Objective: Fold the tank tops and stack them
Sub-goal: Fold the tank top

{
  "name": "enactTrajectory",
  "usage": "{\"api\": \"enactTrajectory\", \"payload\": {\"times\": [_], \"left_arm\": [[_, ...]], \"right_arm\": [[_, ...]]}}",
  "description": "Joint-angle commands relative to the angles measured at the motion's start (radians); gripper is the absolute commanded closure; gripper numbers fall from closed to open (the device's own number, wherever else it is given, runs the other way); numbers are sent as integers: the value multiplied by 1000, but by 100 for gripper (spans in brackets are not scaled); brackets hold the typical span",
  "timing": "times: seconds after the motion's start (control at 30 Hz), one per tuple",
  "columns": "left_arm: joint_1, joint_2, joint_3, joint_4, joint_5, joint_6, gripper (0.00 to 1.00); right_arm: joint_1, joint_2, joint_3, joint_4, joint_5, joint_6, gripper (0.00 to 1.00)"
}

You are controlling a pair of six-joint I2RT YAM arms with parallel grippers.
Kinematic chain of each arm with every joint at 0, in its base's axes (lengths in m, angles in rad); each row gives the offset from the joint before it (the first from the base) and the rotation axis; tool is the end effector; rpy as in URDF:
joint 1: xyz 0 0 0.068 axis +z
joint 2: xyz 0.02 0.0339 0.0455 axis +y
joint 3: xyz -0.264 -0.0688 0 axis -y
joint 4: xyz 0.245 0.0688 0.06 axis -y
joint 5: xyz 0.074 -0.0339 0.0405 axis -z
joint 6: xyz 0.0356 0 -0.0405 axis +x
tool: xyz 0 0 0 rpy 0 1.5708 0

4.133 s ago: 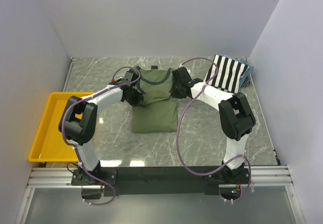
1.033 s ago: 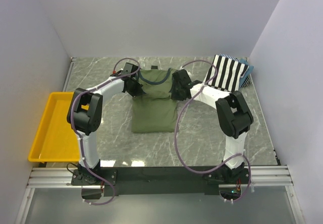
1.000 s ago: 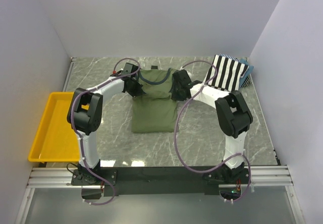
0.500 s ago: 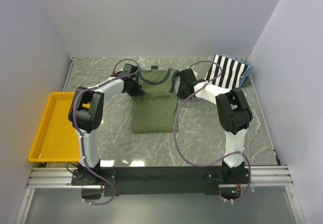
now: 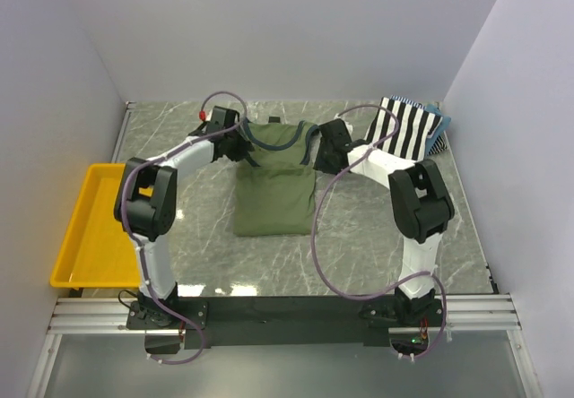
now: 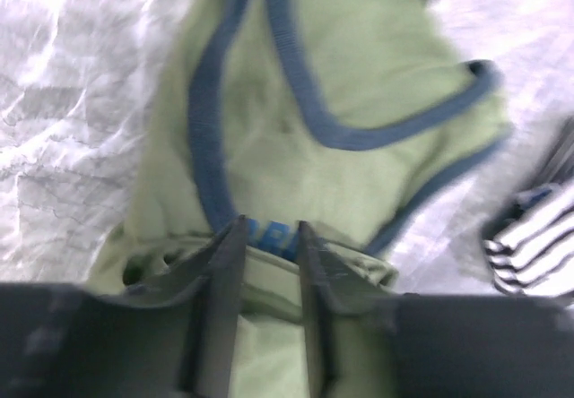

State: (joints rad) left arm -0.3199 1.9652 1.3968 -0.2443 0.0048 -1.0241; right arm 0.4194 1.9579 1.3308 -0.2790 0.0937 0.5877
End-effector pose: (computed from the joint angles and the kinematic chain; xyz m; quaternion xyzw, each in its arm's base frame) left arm 0.4134 -0.1371 0.1963 -0.3196 0.8723 -0.2321 0.2882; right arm 0.3857 0.1683 0.1766 0.0946 0.9396 0.1185 0.3068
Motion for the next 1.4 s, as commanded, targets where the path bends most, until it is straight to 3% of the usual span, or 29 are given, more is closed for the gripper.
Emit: {"api": "enactTrajectory", "payload": {"times": [0.0,0.17,0.3,0.37,0.4,0.53,0.63,1.17,1.37], "left_arm": [[4,-156,21,36,-2,61,63],[-10,-368,-99,-163,-193,-20,57],[-56,-581,-374,-194,-233,-30,49],[-76,-742,-494,-175,-204,-34,33],[-94,-794,-598,-168,-186,-33,30],[-126,-1010,-801,-162,-108,-19,29],[-140,-1083,-915,-119,-13,-34,29],[-148,-941,-1059,168,35,-60,27],[-107,-868,-1088,237,63,-93,35]], "right_arm": [[-7,-155,-19,15,28,7,62],[22,-304,-172,32,-15,43,59],[100,-506,-353,69,-22,81,53],[194,-568,-458,75,12,116,49],[223,-612,-490,80,27,132,47],[358,-686,-677,125,47,245,44],[377,-735,-789,200,20,300,41],[348,-620,-875,400,29,374,36],[312,-591,-903,449,18,412,39]]}}
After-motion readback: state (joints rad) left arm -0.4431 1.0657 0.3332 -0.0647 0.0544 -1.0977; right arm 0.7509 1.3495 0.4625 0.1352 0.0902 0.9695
